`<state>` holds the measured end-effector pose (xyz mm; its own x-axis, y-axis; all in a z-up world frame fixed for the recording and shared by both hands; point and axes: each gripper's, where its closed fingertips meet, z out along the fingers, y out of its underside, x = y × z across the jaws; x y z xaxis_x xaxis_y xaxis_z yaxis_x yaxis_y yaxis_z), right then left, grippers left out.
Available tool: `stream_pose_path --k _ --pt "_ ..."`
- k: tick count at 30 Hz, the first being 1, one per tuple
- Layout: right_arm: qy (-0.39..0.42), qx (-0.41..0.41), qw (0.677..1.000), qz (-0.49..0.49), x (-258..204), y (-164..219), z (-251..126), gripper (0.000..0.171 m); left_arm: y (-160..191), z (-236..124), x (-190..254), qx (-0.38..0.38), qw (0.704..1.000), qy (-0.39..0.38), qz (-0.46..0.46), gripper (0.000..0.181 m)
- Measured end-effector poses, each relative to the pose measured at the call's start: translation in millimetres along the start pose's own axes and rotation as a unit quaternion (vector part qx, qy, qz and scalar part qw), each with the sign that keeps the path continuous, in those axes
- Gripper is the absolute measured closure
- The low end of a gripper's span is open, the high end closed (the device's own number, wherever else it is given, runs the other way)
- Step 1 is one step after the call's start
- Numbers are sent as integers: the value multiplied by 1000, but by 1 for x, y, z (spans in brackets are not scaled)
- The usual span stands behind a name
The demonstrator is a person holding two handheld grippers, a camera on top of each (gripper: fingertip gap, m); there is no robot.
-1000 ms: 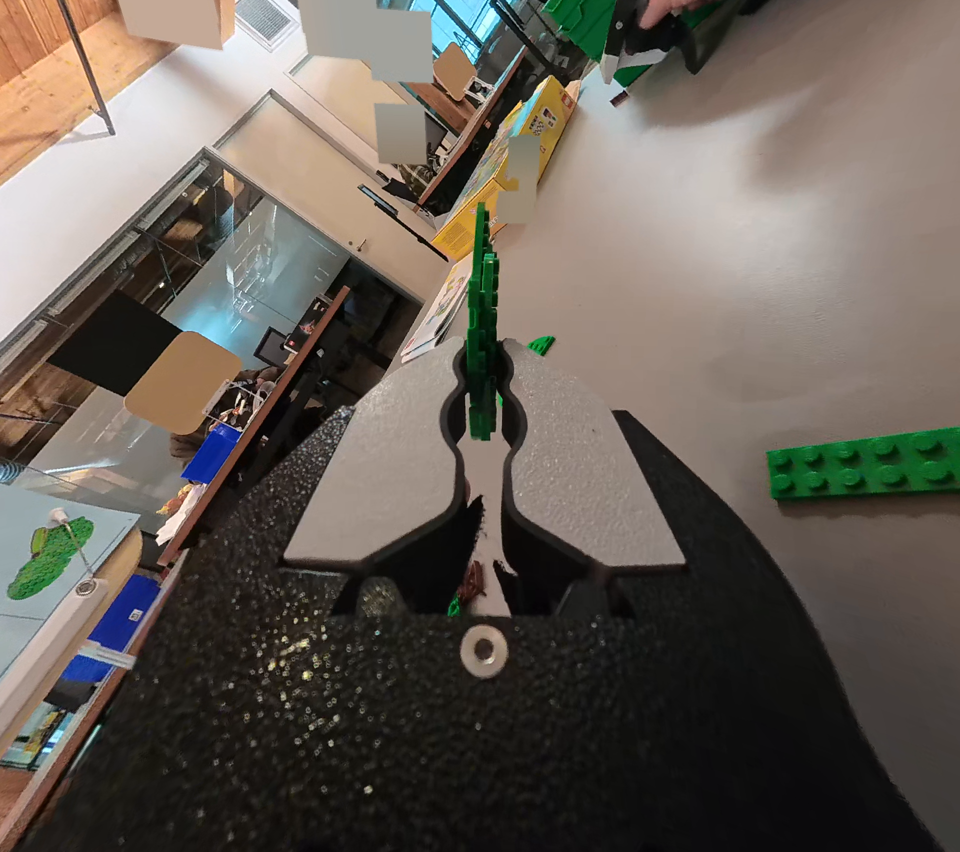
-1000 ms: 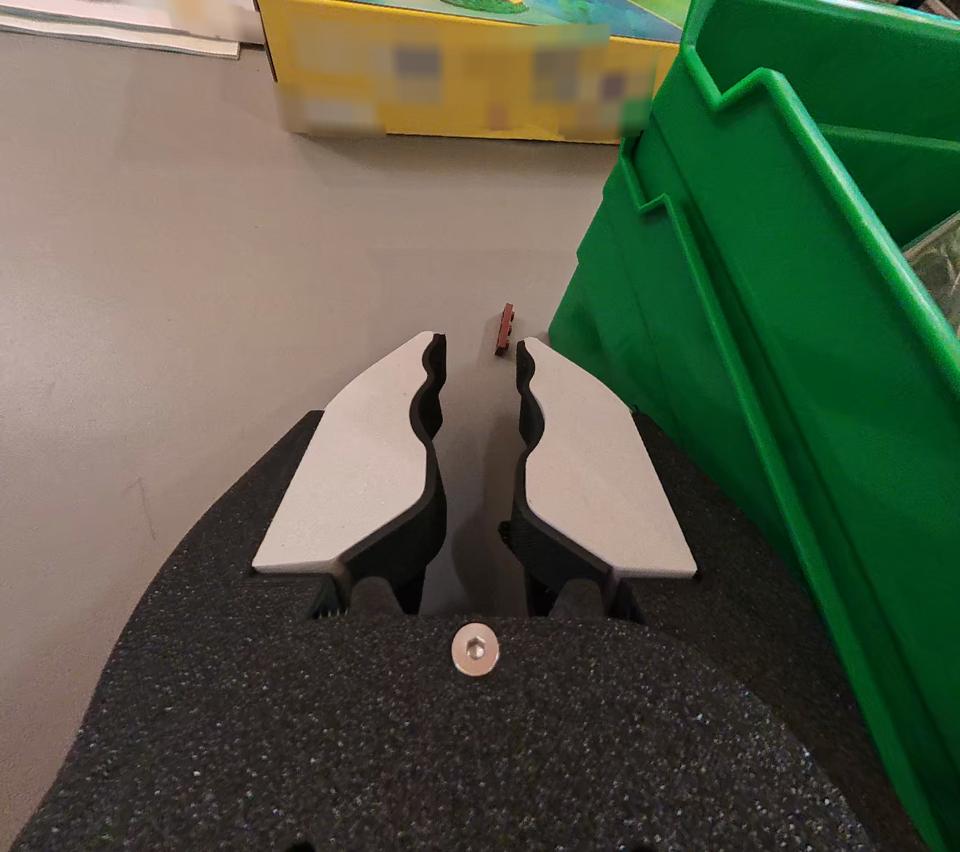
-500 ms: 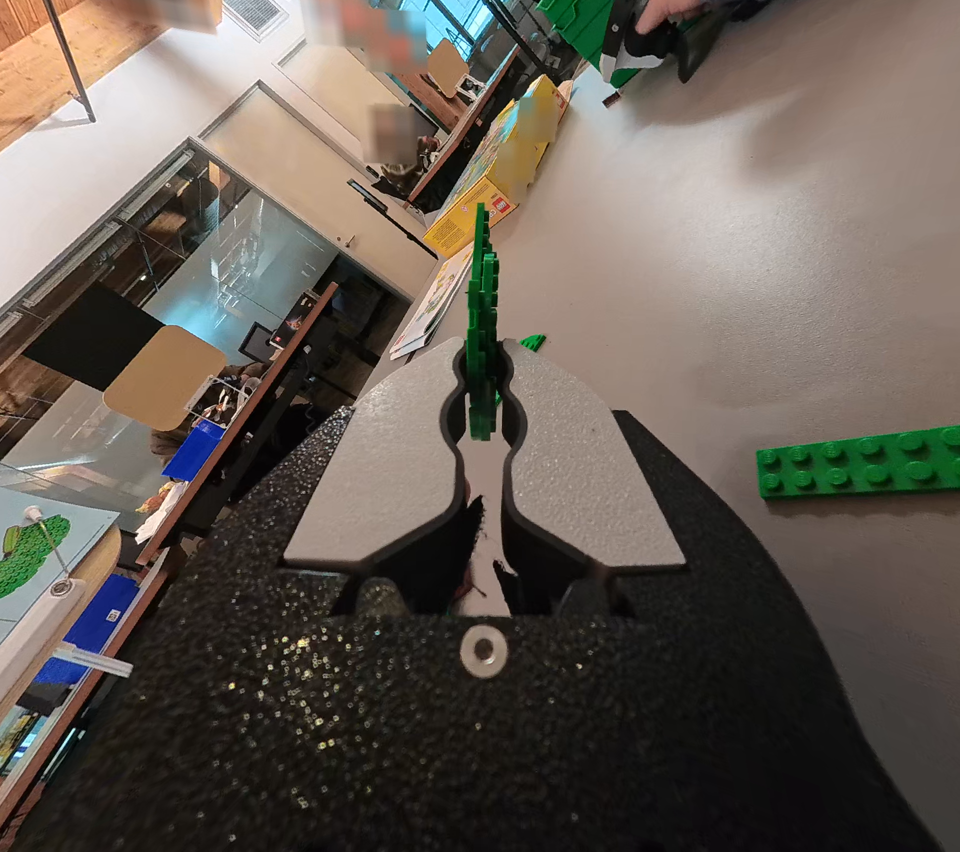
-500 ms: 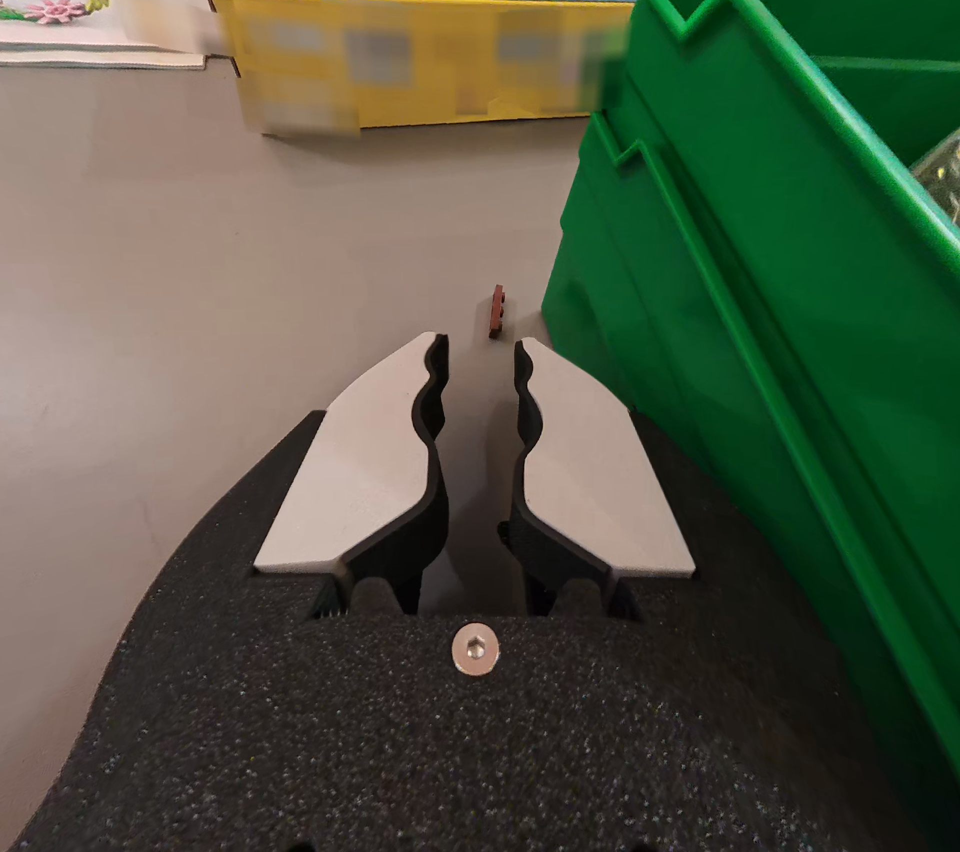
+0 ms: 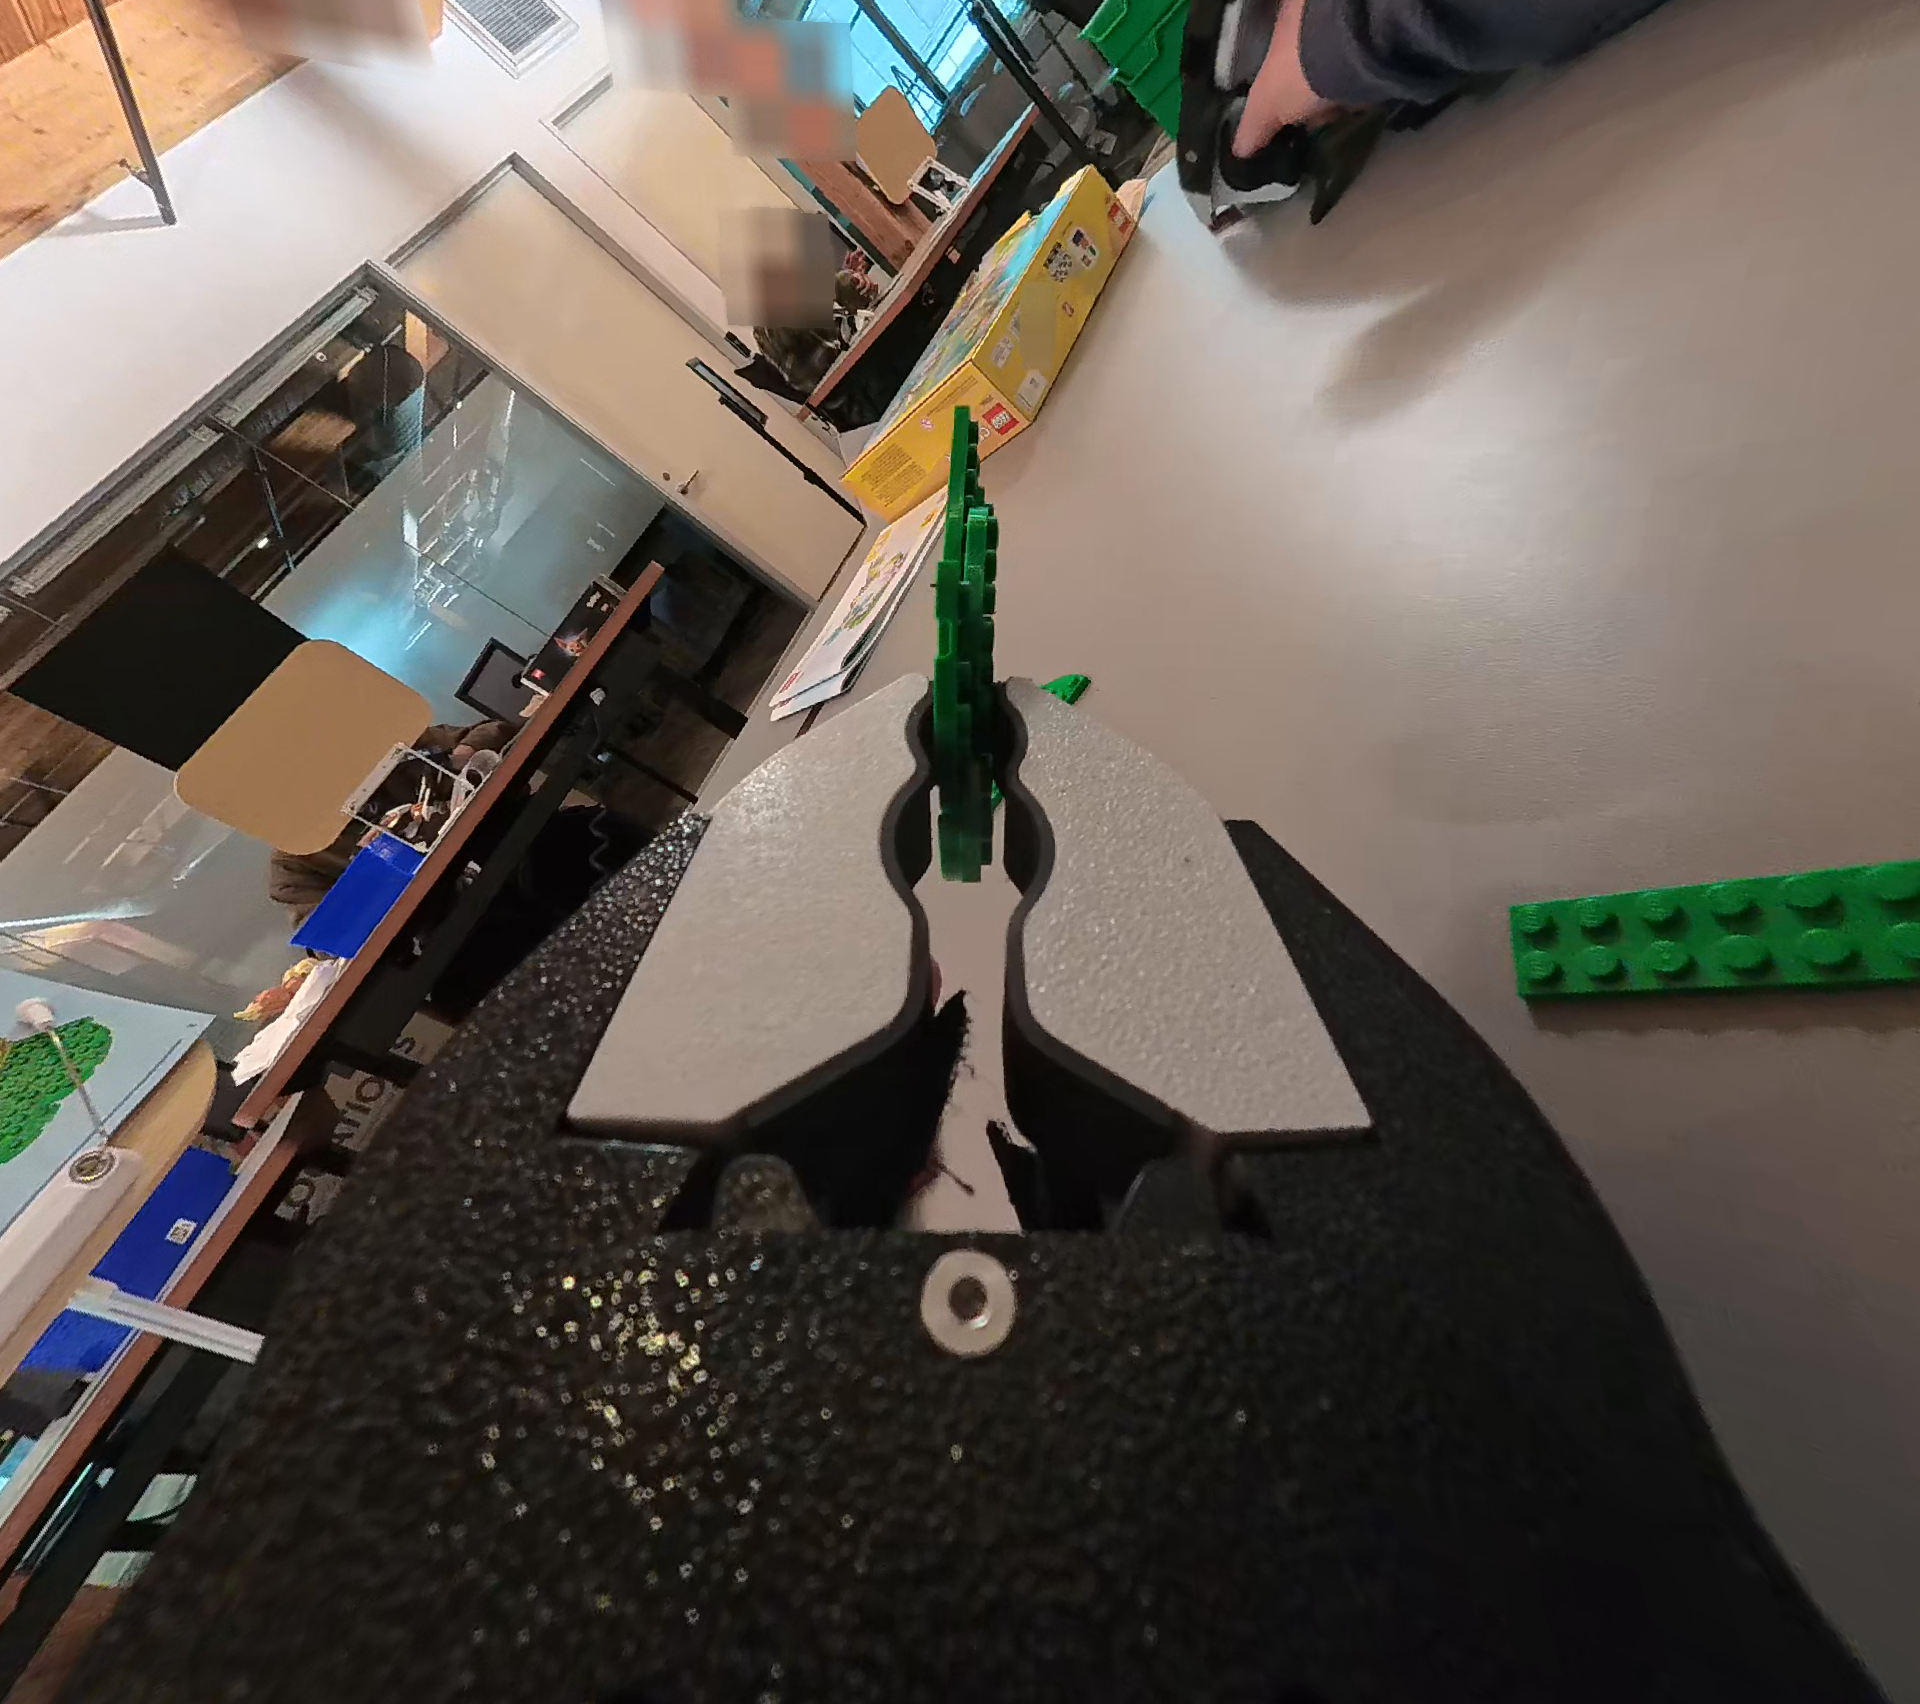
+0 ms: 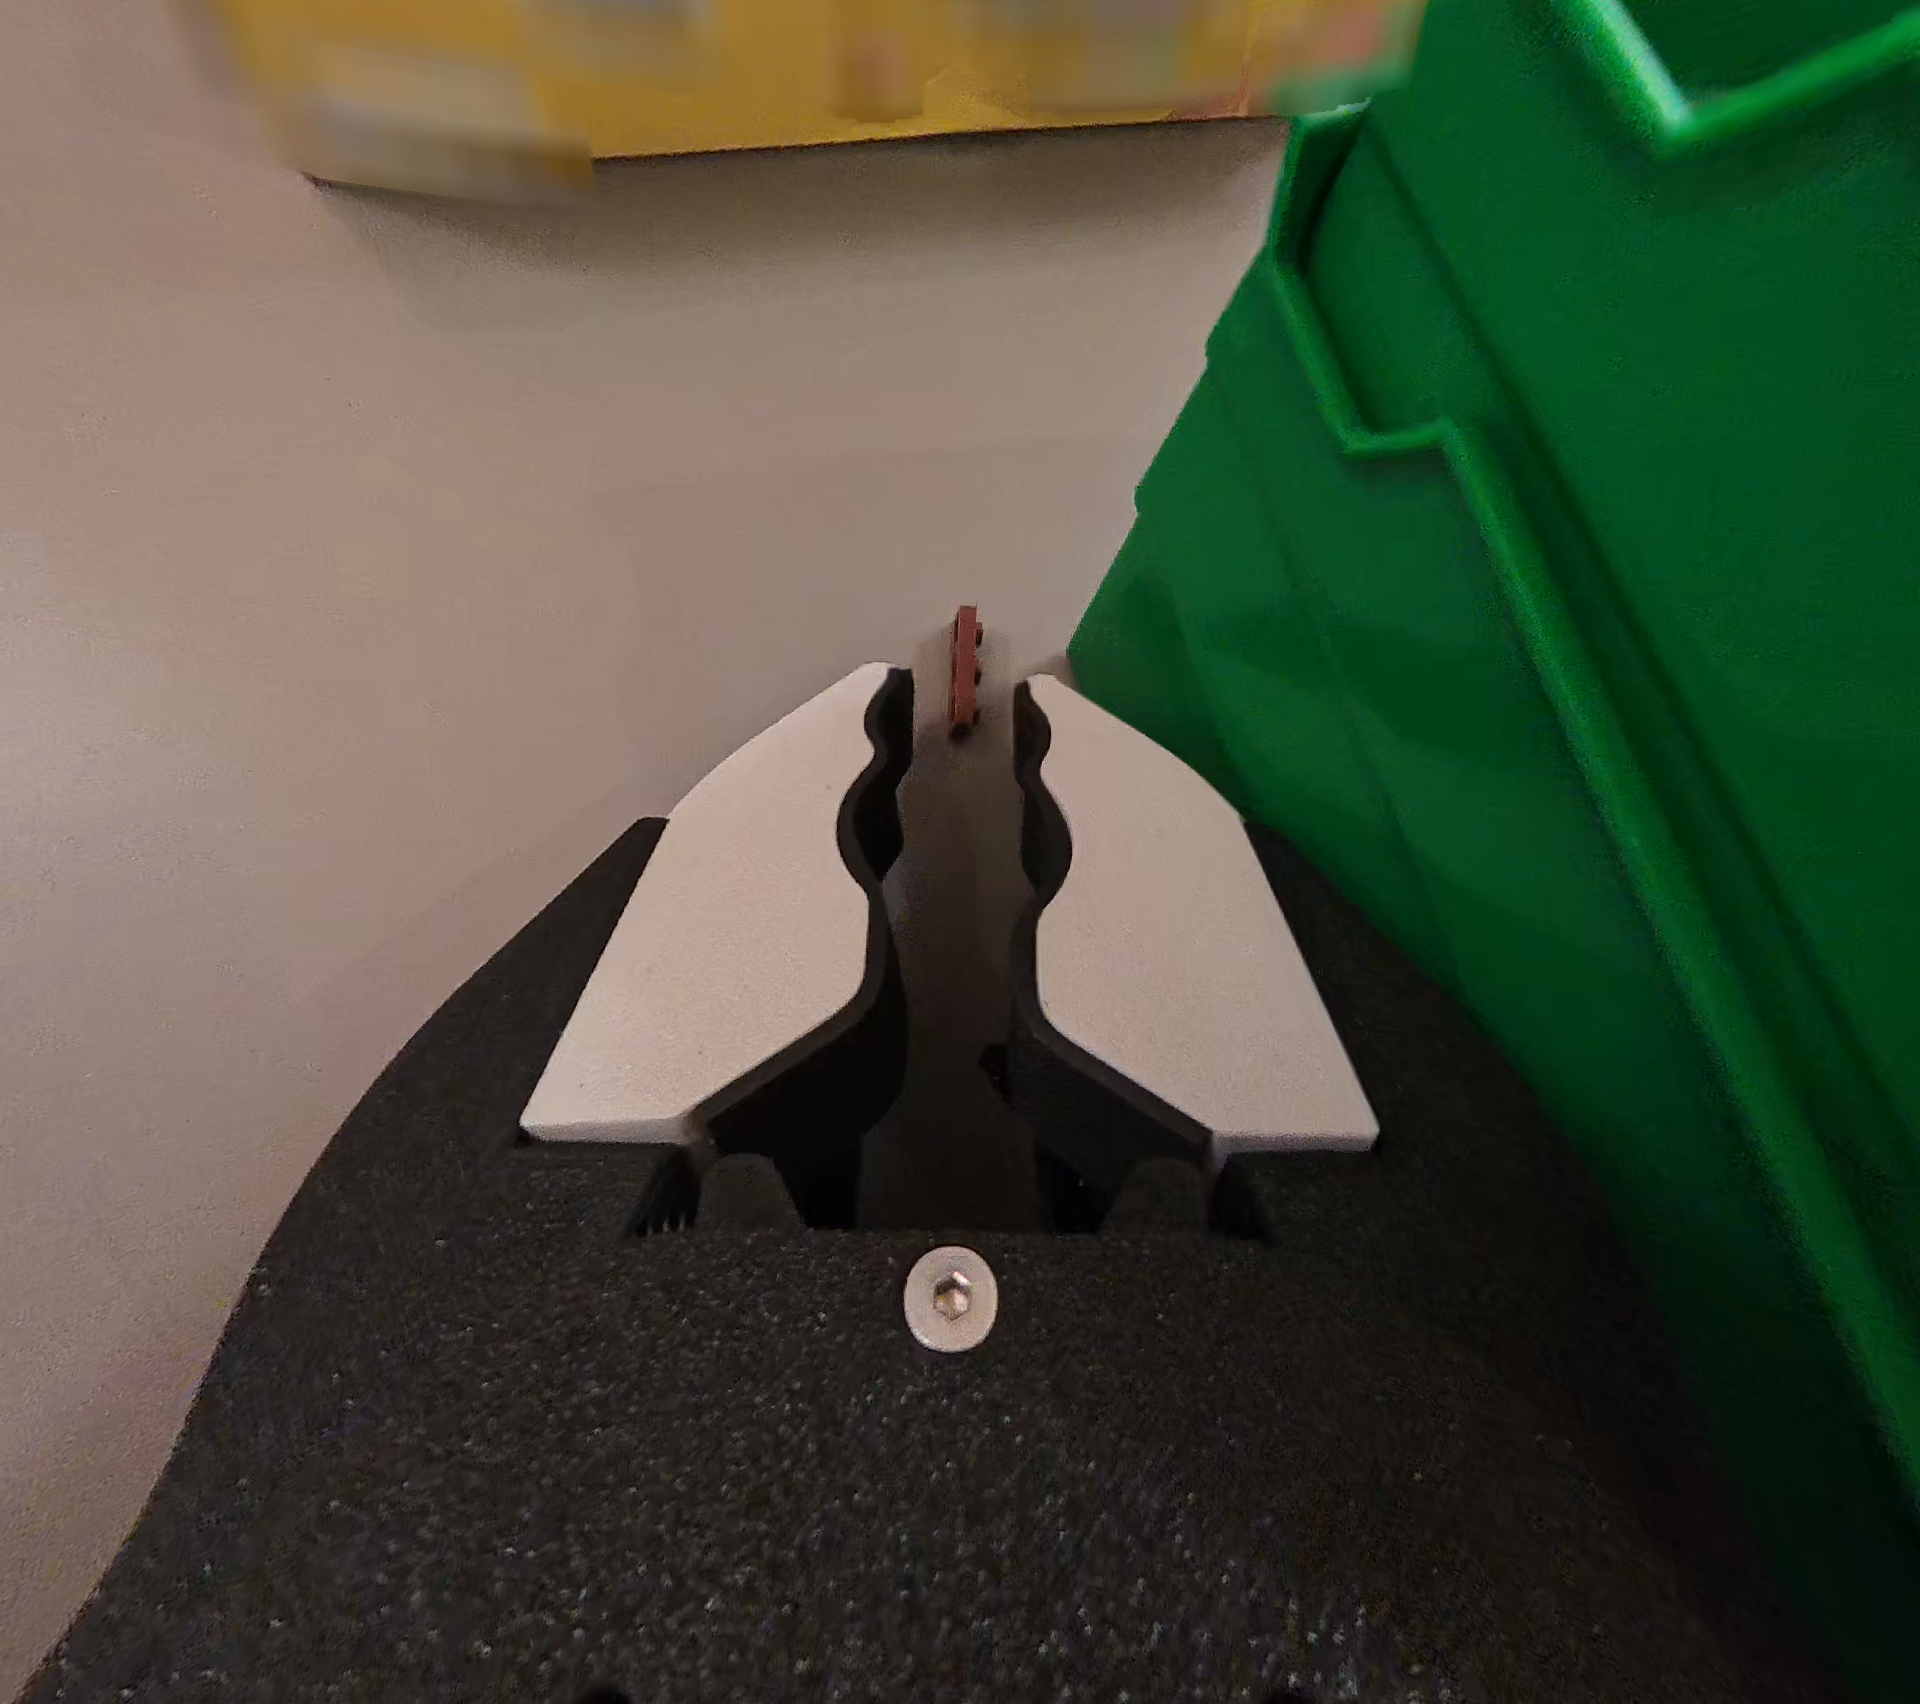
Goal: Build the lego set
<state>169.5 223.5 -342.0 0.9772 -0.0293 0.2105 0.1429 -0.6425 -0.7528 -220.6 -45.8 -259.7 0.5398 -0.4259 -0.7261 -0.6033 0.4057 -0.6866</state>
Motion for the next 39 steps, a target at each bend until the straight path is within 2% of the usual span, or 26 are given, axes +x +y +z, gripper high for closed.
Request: stream_pose_path --k 4,13,16,20,23,27,32,34,37,39 --pt "32 -27 999 -2 3 0 4 149 3 1 1 -5 1000 3 1 173" --pt "30 -140 990 10 2 0 14 152 4 1 2 -4 1000 10 -7 173" --pt "14 -164 986 9 0 -1 19 166 5 1 0 -6 1000 7 -5 173" --pt "-12 -150 988 -44 -7 -8 20 166 7 -1 -8 -10 1000 -11 -4 173" --pt "-114 -29 985 -124 -53 -36 -1 167 9 -3 -19 -11 1000 -28 0 173" --pt "-266 122 928 -230 -131 -57 -65 167 19 -7 -38 -27 998 -59 13 173" --pt "-381 222 842 -312 -205 -62 -136 167 26 -14 -58 -40 994 -98 27 173" --pt "-445 223 805 -322 -232 -54 -159 167 28 -17 -63 -45 992 -110 45 174" --pt "-561 219 730 -324 -264 -36 -197 167 29 -20 -67 -50 989 -121 70 174" --pt "-604 207 703 -315 -274 -27 -213 167 29 -20 -65 -50 988 -120 81 174"
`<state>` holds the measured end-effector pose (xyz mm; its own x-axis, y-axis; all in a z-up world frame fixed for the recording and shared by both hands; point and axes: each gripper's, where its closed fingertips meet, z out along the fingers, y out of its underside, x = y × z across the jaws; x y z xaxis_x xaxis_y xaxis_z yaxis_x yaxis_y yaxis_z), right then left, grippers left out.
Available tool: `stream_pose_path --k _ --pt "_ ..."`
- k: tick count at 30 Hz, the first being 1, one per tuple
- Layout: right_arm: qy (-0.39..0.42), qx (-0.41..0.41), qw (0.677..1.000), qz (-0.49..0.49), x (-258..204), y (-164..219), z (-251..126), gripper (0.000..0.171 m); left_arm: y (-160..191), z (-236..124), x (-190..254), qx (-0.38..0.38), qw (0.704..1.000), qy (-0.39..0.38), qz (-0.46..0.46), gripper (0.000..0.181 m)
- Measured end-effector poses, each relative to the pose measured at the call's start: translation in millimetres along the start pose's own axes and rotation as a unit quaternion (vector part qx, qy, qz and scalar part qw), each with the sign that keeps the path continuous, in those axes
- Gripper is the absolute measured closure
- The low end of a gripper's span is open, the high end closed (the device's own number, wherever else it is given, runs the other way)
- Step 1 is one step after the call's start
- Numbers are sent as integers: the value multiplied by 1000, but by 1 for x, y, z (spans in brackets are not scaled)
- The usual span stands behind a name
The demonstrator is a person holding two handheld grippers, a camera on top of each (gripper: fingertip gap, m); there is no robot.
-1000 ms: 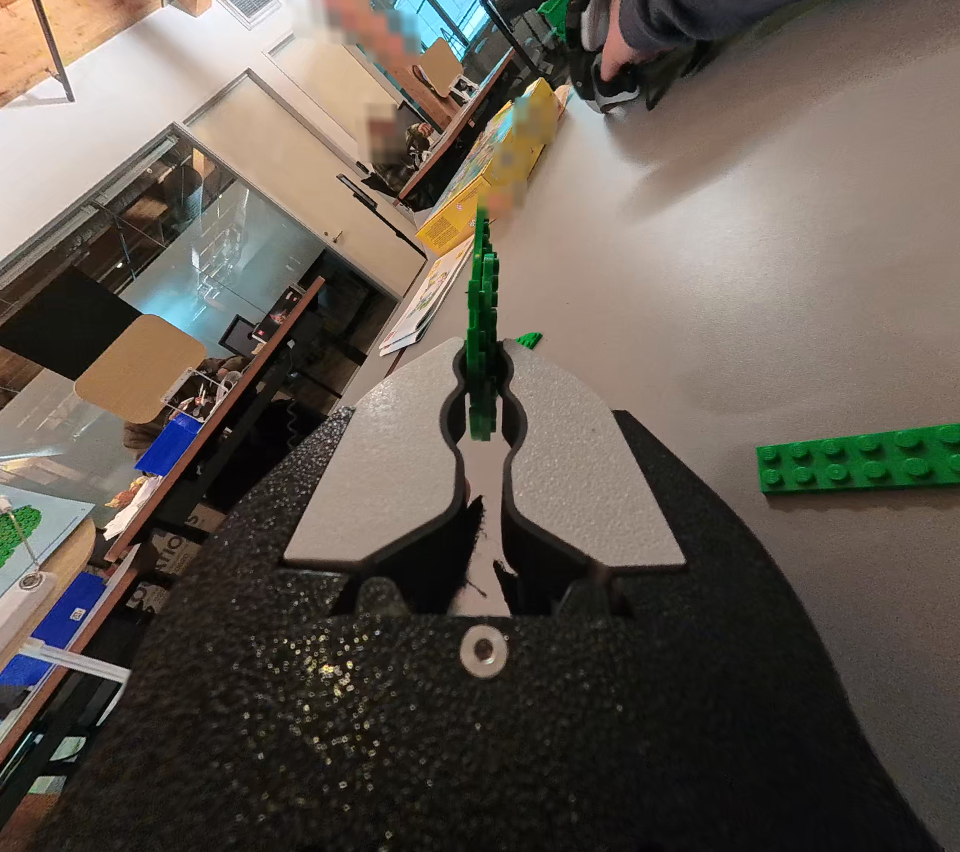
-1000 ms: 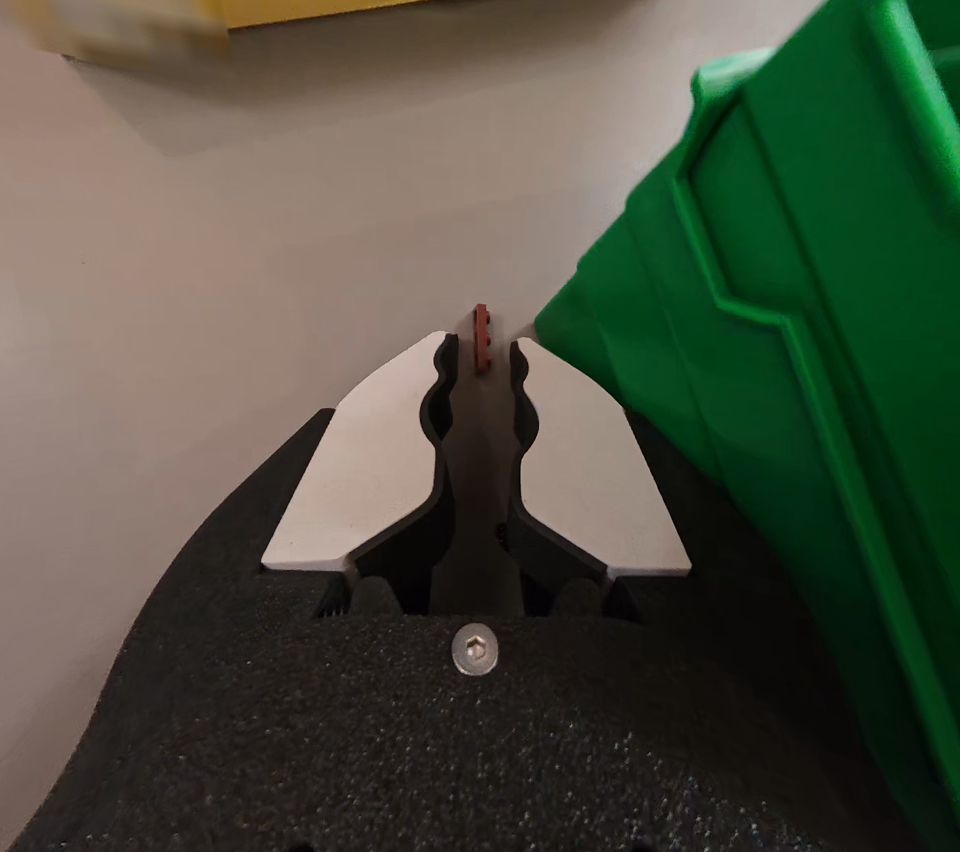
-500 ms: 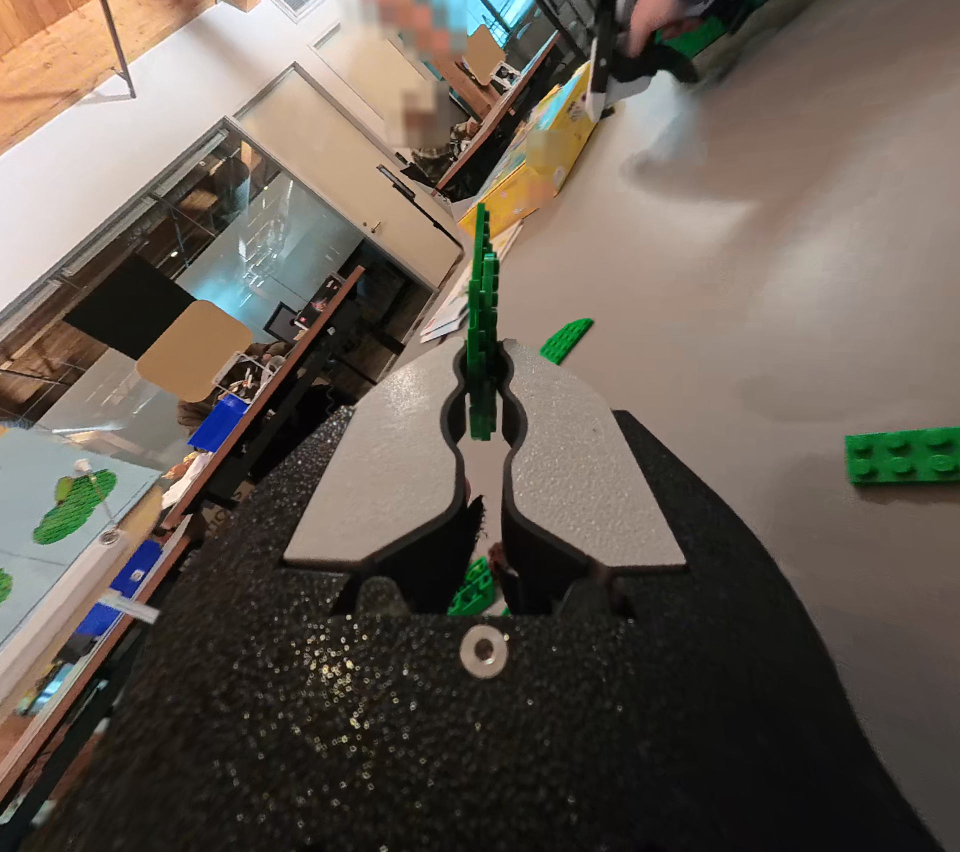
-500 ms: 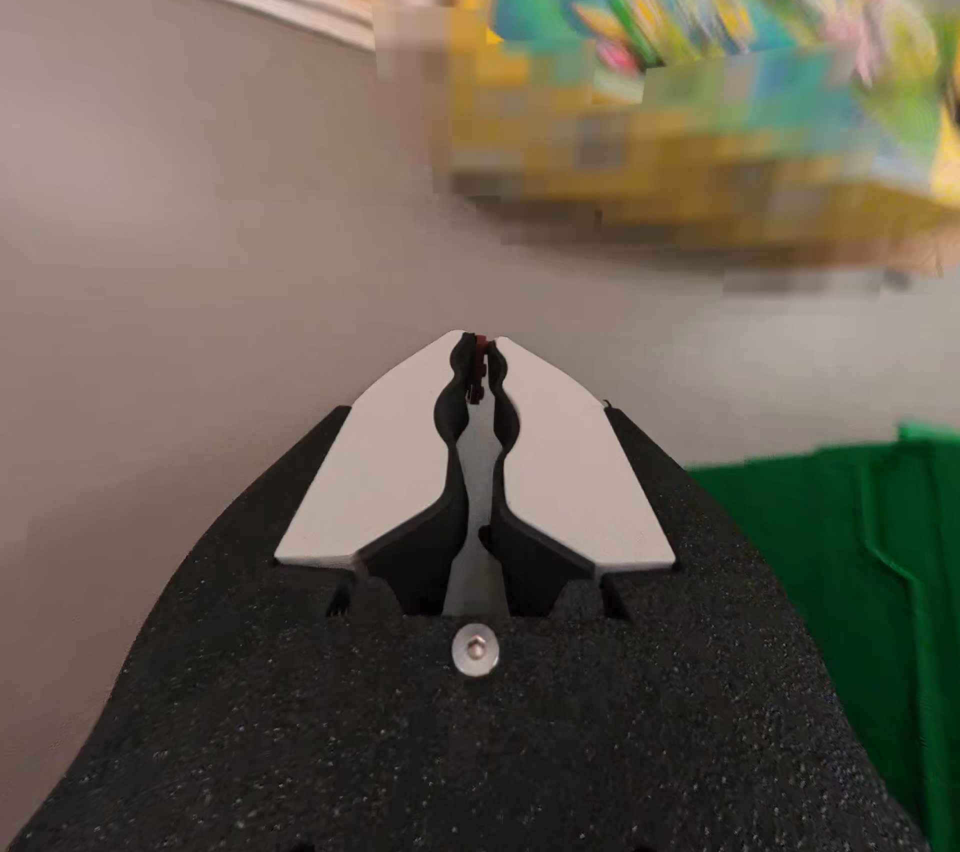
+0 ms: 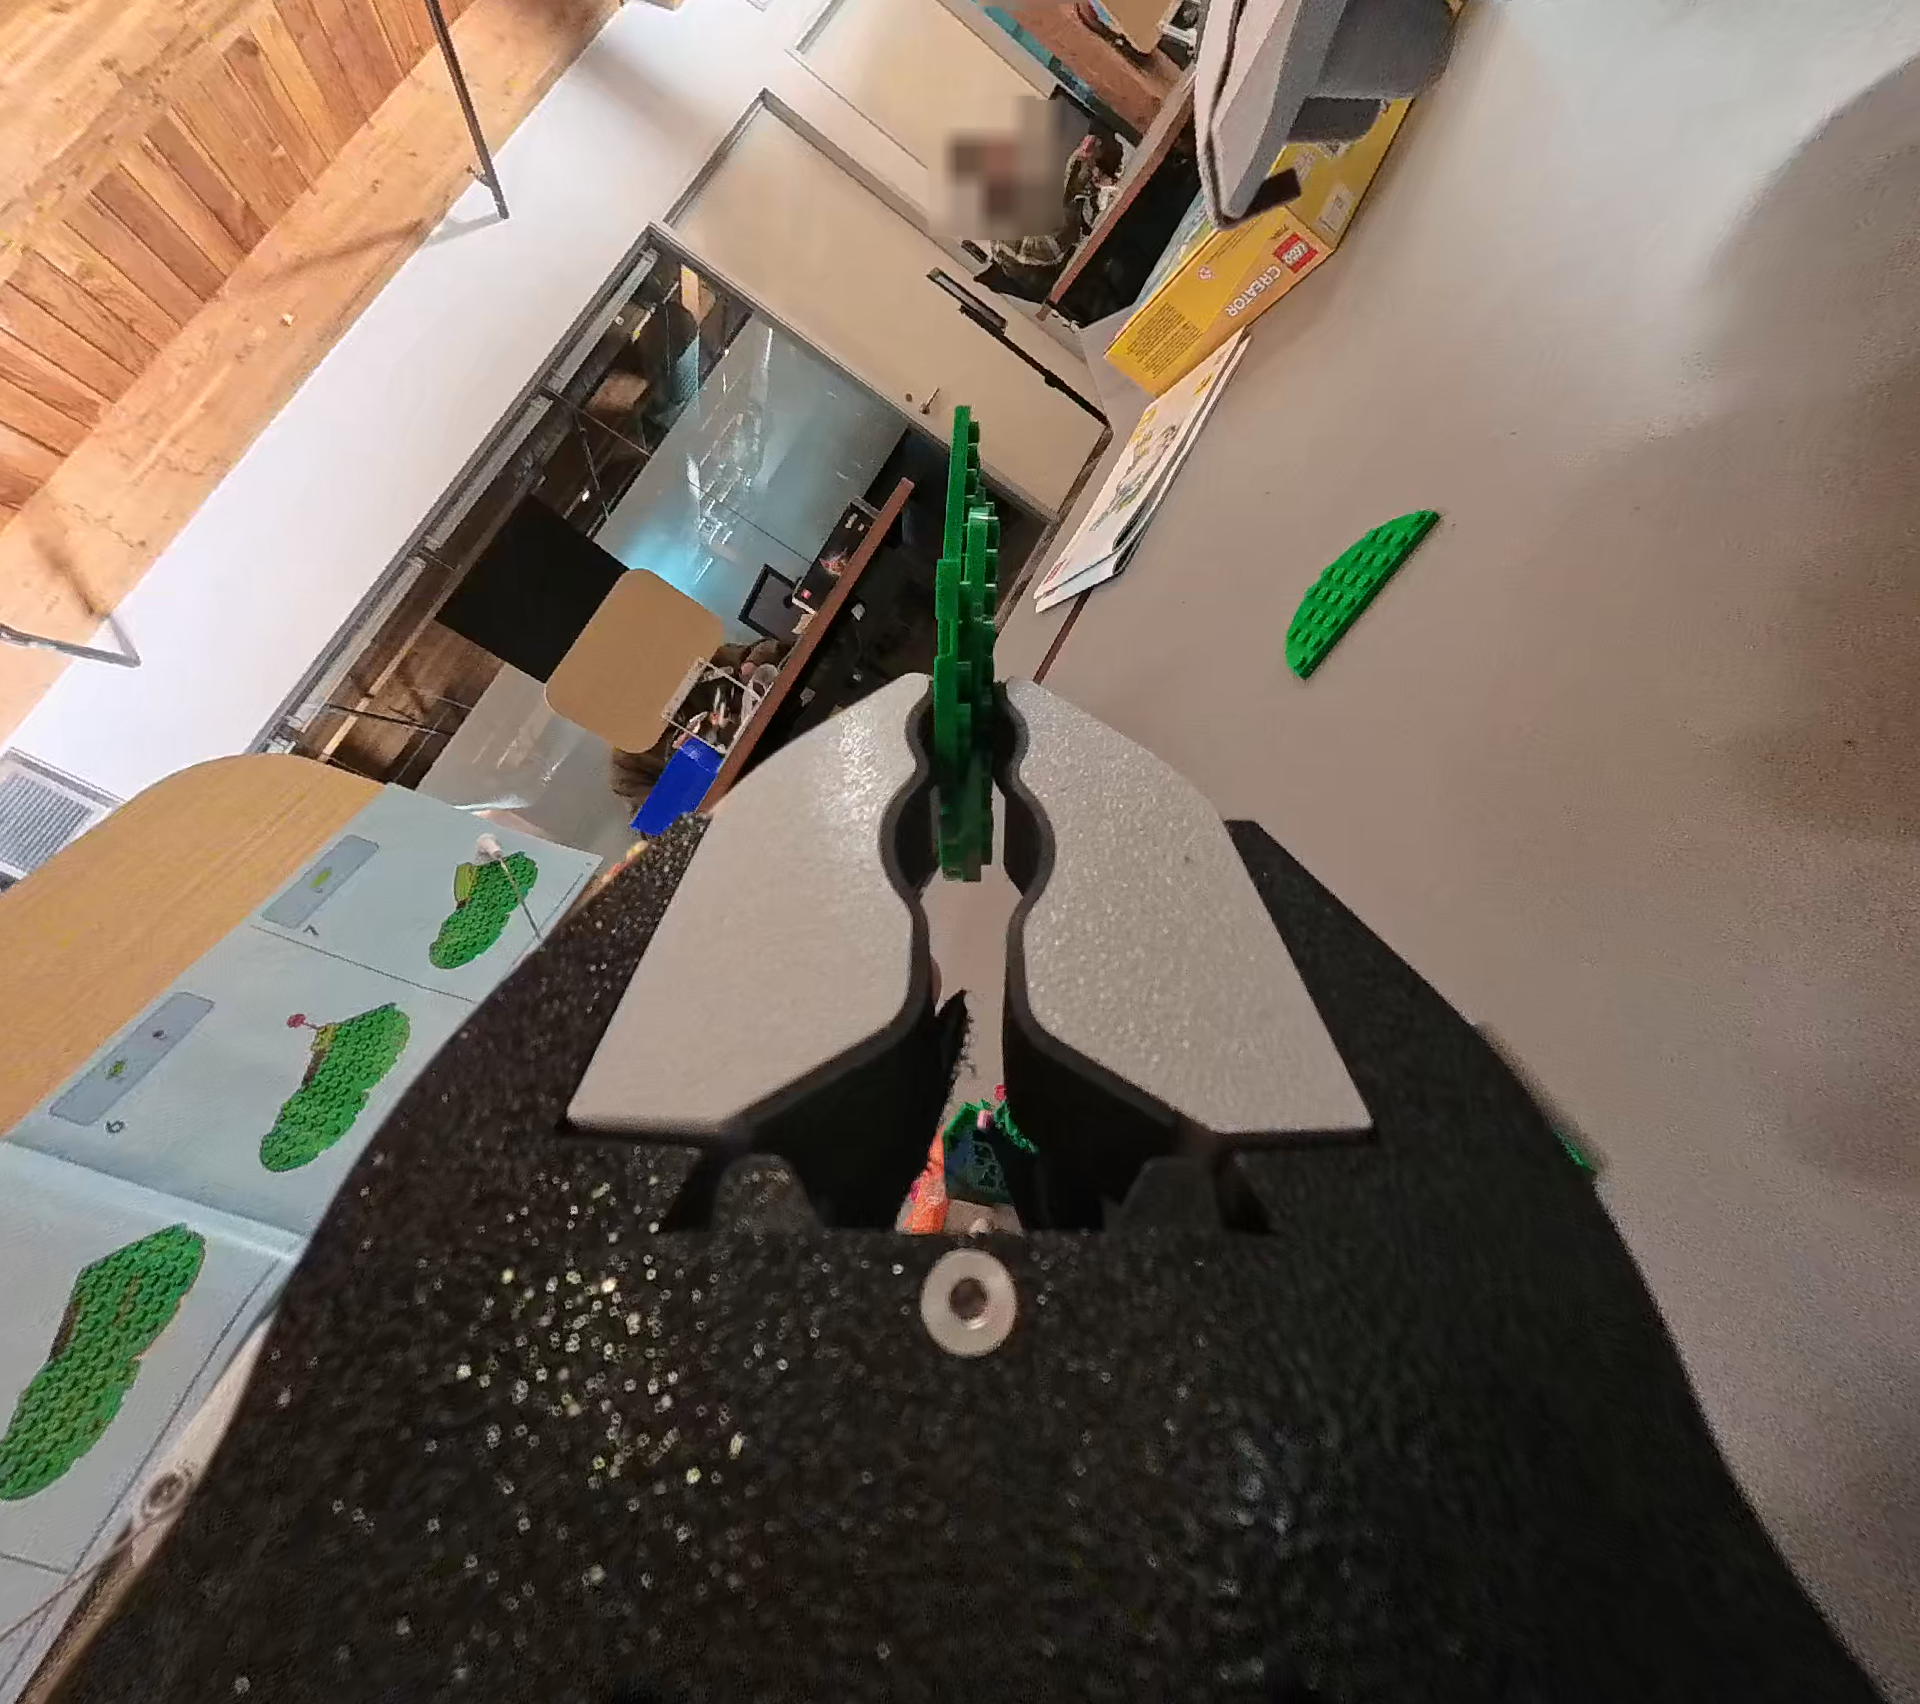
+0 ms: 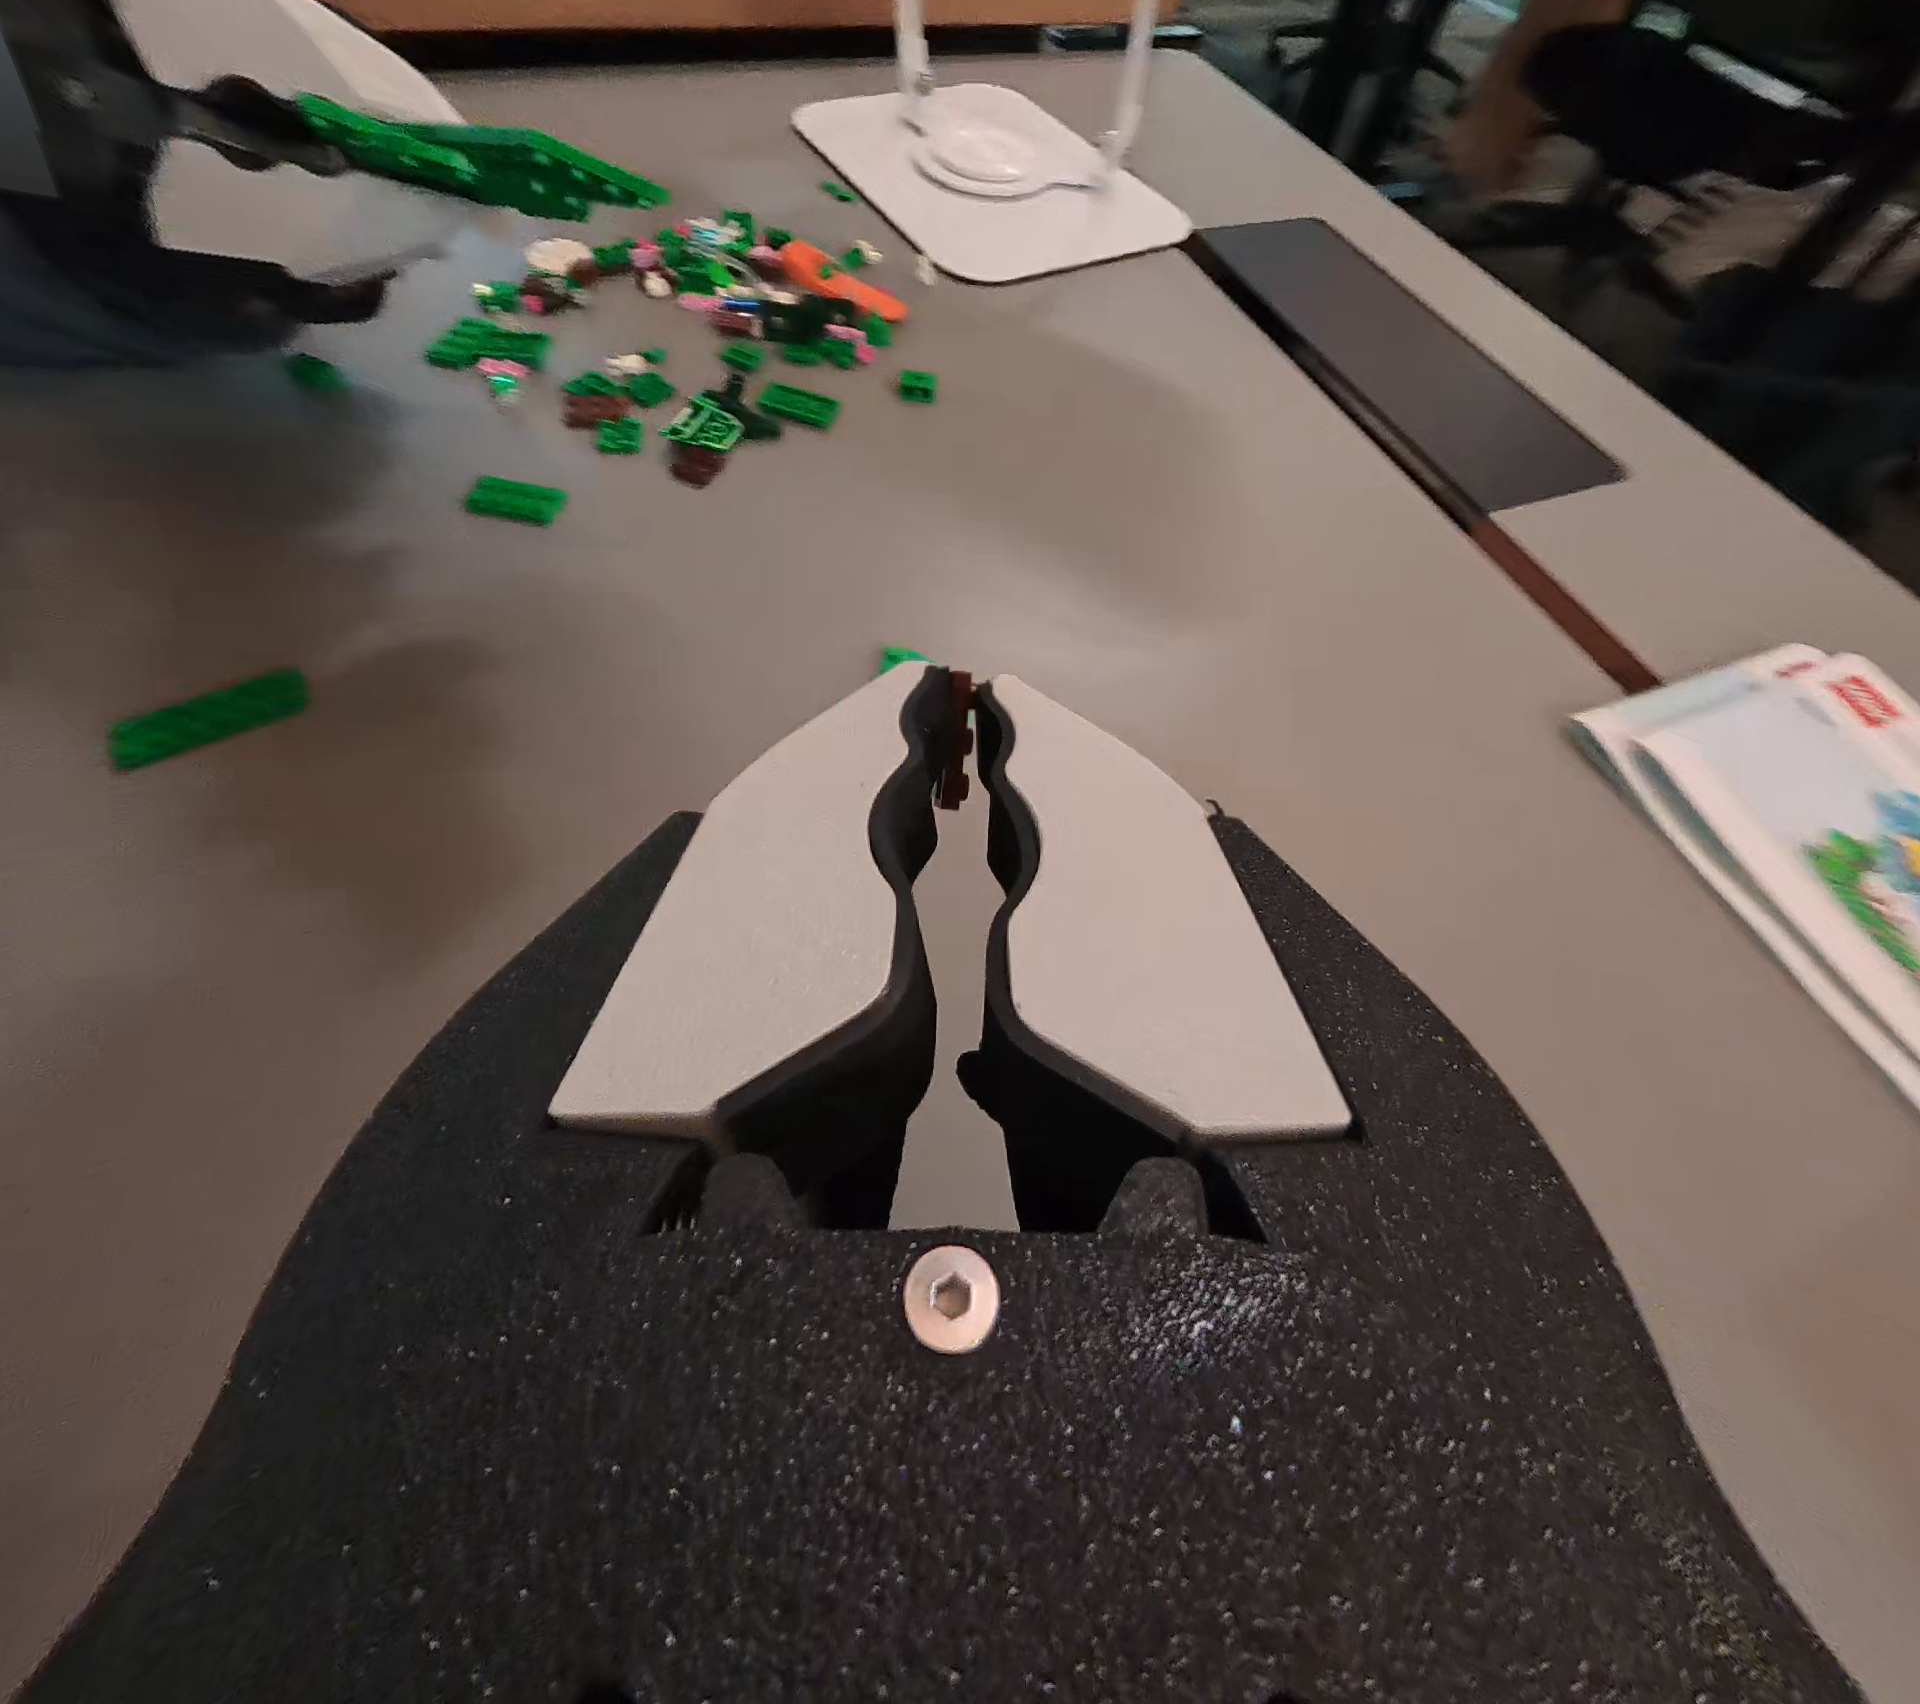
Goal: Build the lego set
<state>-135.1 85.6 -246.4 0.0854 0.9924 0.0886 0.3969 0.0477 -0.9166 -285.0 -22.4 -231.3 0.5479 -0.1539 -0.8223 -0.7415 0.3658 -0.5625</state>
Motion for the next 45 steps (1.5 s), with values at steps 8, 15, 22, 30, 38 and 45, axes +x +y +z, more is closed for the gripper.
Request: stream_pose_path --k 8,15,22,30,38,45 --pt "-50 76 996 -3 -46 -12 9 167 -11 -1 17 20 997 22 67 174" --pt "-164 -32 985 51 -94 19 64 167 -7 -6 5 16 992 -2 128 174" --pt "-309 -212 927 24 -141 46 93 167 11 -24 1 39 983 -7 178 174" --pt "-392 -304 866 62 -154 49 105 167 17 -24 -2 49 992 -9 114 174" --pt "-388 -282 878 19 -154 48 105 167 15 -23 8 52 989 -4 140 174" --pt "-358 -243 902 -10 -143 34 106 167 19 -22 6 44 993 2 113 174"
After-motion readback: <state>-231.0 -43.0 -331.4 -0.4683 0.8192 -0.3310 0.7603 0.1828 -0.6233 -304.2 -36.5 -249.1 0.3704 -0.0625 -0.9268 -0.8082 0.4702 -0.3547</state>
